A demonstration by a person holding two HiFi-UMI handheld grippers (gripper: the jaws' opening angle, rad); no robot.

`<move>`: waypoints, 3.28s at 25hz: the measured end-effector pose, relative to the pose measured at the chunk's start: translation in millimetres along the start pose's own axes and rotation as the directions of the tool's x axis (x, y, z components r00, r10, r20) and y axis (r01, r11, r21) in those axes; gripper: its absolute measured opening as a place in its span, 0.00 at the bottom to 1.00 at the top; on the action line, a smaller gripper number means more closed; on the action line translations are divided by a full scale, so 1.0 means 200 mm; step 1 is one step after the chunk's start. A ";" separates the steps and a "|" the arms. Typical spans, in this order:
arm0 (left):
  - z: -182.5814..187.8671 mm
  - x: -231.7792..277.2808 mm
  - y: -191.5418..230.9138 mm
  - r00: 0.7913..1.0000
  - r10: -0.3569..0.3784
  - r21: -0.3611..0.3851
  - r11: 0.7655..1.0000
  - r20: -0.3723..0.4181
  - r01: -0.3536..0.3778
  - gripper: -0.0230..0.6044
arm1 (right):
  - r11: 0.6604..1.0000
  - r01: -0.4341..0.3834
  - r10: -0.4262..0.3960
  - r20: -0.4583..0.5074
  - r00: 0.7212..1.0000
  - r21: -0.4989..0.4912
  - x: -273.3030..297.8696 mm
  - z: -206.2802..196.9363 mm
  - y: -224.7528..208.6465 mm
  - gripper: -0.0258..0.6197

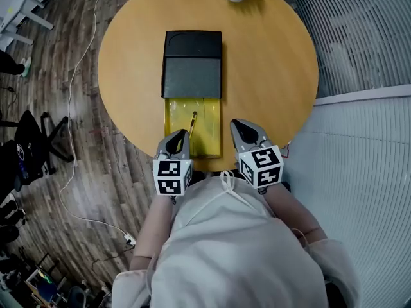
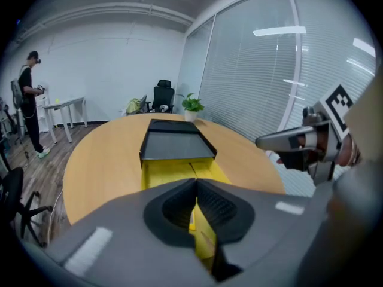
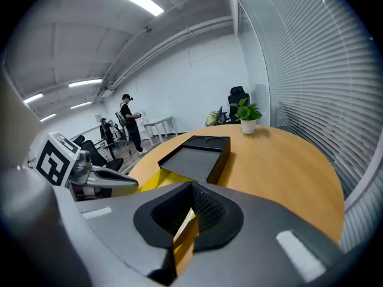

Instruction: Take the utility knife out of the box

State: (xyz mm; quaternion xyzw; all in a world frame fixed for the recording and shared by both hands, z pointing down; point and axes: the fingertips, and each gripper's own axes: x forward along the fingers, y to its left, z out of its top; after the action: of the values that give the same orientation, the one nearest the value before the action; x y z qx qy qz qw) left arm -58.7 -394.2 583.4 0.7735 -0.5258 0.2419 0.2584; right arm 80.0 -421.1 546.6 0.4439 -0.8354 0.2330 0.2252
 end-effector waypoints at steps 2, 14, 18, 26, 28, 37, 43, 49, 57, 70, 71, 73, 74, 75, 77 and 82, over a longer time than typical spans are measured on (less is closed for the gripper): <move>-0.05 0.11 -0.01 0.998 0.000 0.007 1.000 -0.056 0.000 0.05 | 1.000 -0.010 0.010 -0.019 1.000 0.009 0.04 -0.02 -0.05 0.04; -0.22 0.46 0.03 0.957 0.055 0.007 0.998 -0.286 -0.055 0.21 | 0.998 -0.042 0.045 -0.067 0.997 0.056 0.17 -0.07 -0.23 0.04; -0.28 0.54 0.05 0.938 0.072 0.025 0.997 -0.339 -0.067 0.22 | 0.997 -0.044 0.049 -0.076 0.996 0.069 0.21 -0.09 -0.28 0.04; -0.31 0.56 0.05 0.920 0.124 0.098 0.991 -0.373 -0.094 0.19 | 0.996 -0.031 0.037 -0.073 0.997 0.083 0.20 -0.08 -0.34 0.04; -0.31 0.56 0.05 0.916 0.114 0.093 0.992 -0.384 -0.085 0.19 | 0.996 -0.030 0.036 -0.072 0.997 0.083 0.20 -0.09 -0.33 0.04; -0.30 0.53 0.03 0.915 0.098 0.090 0.994 -0.391 -0.068 0.14 | 0.997 -0.015 0.021 -0.065 0.998 0.079 0.12 -0.08 -0.31 0.04; -0.32 0.49 0.04 0.919 0.085 0.084 0.995 -0.385 -0.057 0.14 | 0.997 0.001 0.003 -0.050 0.999 0.080 0.07 -0.08 -0.29 0.04; -0.19 0.39 0.04 0.954 0.086 0.097 0.993 -0.287 -0.061 0.14 | 0.997 0.012 -0.010 -0.025 1.000 0.077 0.03 -0.07 -0.24 0.04; 0.18 0.15 -0.05 0.998 0.039 0.109 0.994 -0.050 -0.033 0.14 | 0.999 0.019 -0.021 0.031 0.999 0.050 -0.05 0.01 -0.12 0.04; 0.85 -0.31 -0.15 0.927 -0.001 0.162 0.985 0.374 -0.064 0.14 | 1.000 0.027 -0.025 0.205 0.978 -0.008 -0.21 0.33 -0.01 0.04; 0.87 -0.34 -0.15 0.918 -0.001 0.157 0.985 0.396 -0.066 0.14 | 1.000 0.030 -0.028 0.221 0.975 -0.008 -0.22 0.35 -0.01 0.04; 0.92 -0.39 -0.14 0.904 0.004 0.142 0.987 0.428 -0.071 0.14 | 0.999 0.037 -0.033 0.250 0.968 -0.009 -0.25 0.41 -0.01 0.04; 0.93 -0.40 -0.14 0.898 0.007 0.134 0.988 0.440 -0.074 0.14 | 0.999 0.041 -0.037 0.262 0.964 -0.010 -0.26 0.44 -0.01 0.04; 0.95 -0.42 -0.13 0.893 0.010 0.128 0.989 0.449 -0.076 0.14 | 0.999 0.045 -0.040 0.273 0.961 -0.010 -0.27 0.46 -0.01 0.04; 0.96 -0.43 -0.12 0.890 0.014 0.122 0.989 0.456 -0.079 0.14 | 0.999 0.046 -0.041 0.288 0.957 -0.010 -0.28 0.50 -0.01 0.04; 0.95 -0.41 -0.10 0.892 0.024 0.116 0.990 0.451 -0.085 0.14 | 0.999 0.042 -0.037 0.290 0.956 -0.012 -0.27 0.50 -0.01 0.04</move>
State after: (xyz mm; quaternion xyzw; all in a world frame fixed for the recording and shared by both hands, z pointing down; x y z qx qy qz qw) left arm -47.3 -454.9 385.0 0.8088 -0.5753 0.0987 0.0712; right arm 91.4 -447.7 436.5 0.4877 -0.8524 0.1536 0.1091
